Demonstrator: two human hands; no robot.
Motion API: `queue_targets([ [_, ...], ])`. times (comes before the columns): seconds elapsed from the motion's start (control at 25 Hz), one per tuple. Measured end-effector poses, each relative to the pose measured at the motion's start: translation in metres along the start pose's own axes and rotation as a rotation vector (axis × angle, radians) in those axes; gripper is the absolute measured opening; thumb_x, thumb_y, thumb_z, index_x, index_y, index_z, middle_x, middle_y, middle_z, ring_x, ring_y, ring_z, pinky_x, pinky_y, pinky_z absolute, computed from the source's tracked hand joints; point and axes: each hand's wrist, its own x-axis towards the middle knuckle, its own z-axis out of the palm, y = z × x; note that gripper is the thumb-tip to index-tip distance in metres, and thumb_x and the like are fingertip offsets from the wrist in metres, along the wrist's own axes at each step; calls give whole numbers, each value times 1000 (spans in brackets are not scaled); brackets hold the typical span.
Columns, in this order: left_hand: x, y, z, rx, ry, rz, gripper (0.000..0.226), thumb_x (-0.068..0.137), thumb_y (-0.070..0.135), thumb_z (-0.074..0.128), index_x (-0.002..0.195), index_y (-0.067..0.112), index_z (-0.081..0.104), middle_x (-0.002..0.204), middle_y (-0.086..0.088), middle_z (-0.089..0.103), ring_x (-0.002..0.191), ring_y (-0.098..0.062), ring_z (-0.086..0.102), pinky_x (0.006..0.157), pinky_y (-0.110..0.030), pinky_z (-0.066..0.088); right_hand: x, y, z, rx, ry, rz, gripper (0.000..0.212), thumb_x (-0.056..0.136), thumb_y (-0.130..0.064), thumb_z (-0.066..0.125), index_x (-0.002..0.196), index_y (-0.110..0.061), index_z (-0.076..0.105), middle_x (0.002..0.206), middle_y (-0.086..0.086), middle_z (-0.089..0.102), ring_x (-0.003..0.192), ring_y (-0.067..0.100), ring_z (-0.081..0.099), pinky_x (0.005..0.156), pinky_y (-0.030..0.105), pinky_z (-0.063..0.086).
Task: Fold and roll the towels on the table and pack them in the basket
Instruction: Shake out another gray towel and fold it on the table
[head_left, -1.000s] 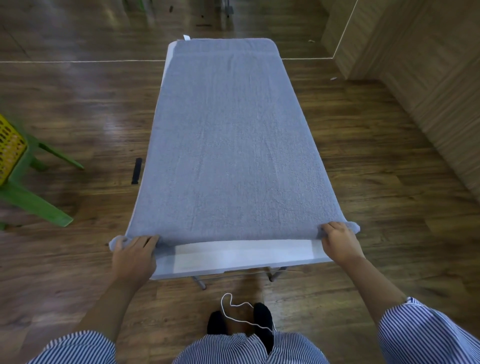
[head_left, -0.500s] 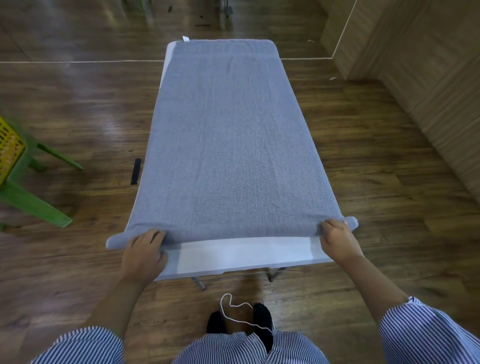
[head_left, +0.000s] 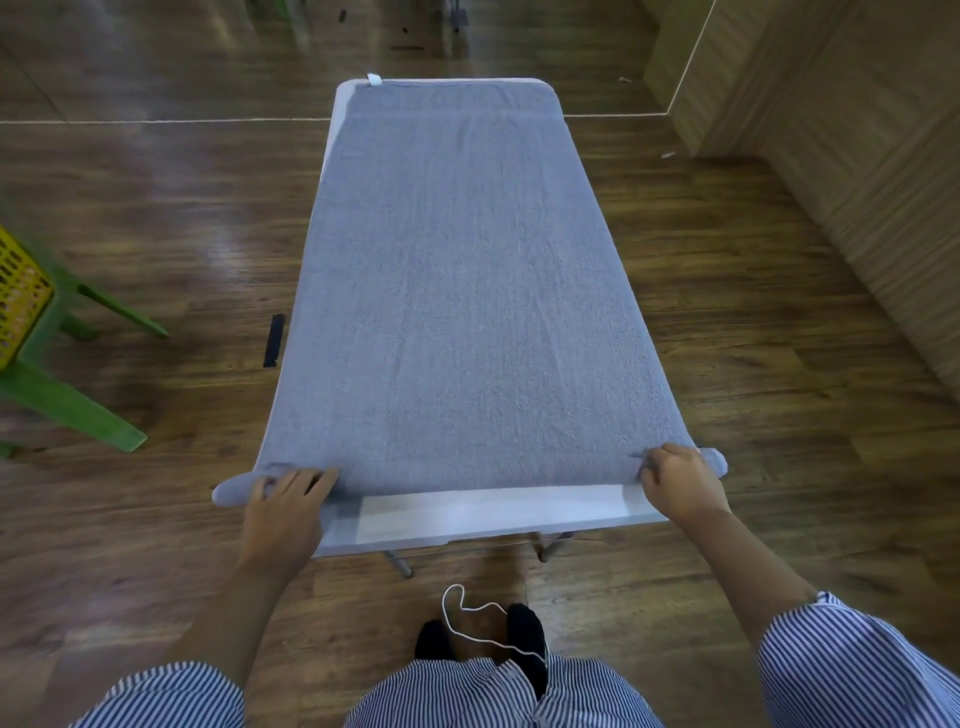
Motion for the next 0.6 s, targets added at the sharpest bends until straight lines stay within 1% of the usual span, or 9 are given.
queue_targets([
  [0.08,-1,-3,5,-18,26,-20,61,48,-14,73,104,8,69,98,-12,67,87,-34,65,76,-50,46,3,0,1,-17,21,-22,10,63,6,70,70,2,65,65,15,58,62,36,57,61,42,47],
  [0.16,2,-3,7,-54,71,-28,55,58,-14,64,108,7,65,107,-14,64,97,-34,61,82,-50,45,6,-1,1,-40,47,-47,19,60,12,66,76,3,62,72,17,58,65,36,55,60,44,47],
  [0.2,3,-3,7,-67,91,-18,52,61,-13,60,109,7,64,109,-15,63,98,-34,61,83,-50,46,6,-1,1,-54,67,-65,23,60,15,61,79,2,60,75,17,57,66,36,55,59,44,47],
  [0.28,6,0,7,-84,100,-26,48,63,-14,62,107,6,66,106,-15,66,96,-34,64,83,-50,47,5,1,1,-64,91,-105,25,63,18,55,80,1,61,77,15,59,68,36,56,59,44,48],
  [0.32,6,1,6,-92,90,-46,45,64,-12,63,106,6,67,105,-14,67,95,-33,65,84,-51,47,3,2,2,-55,86,-111,26,64,18,57,82,1,63,79,15,61,69,36,58,62,45,50],
  [0.4,10,4,6,-112,67,-67,39,68,-3,55,104,5,69,102,-14,70,93,-33,68,87,-56,47,0,2,5,-40,57,-97,31,62,15,64,89,2,66,87,16,65,77,38,60,76,50,52],
  [0.48,16,6,7,-112,51,-75,37,69,4,53,101,3,71,100,-14,72,93,-31,69,90,-62,44,1,0,7,-35,4,-69,40,60,12,67,98,3,66,97,16,66,90,38,60,95,55,44],
  [0.52,18,8,7,-115,39,-79,35,70,7,55,100,2,72,101,-13,72,96,-31,69,92,-62,41,4,0,7,-35,-21,-54,43,60,12,67,101,3,66,100,16,65,95,37,59,101,55,38],
  [0.6,22,7,9,-141,-1,-83,33,72,10,64,103,2,70,105,-13,71,104,-31,66,99,-63,34,8,-1,6,-25,-51,-29,39,63,13,63,100,1,66,97,16,66,96,37,58,105,54,33],
])
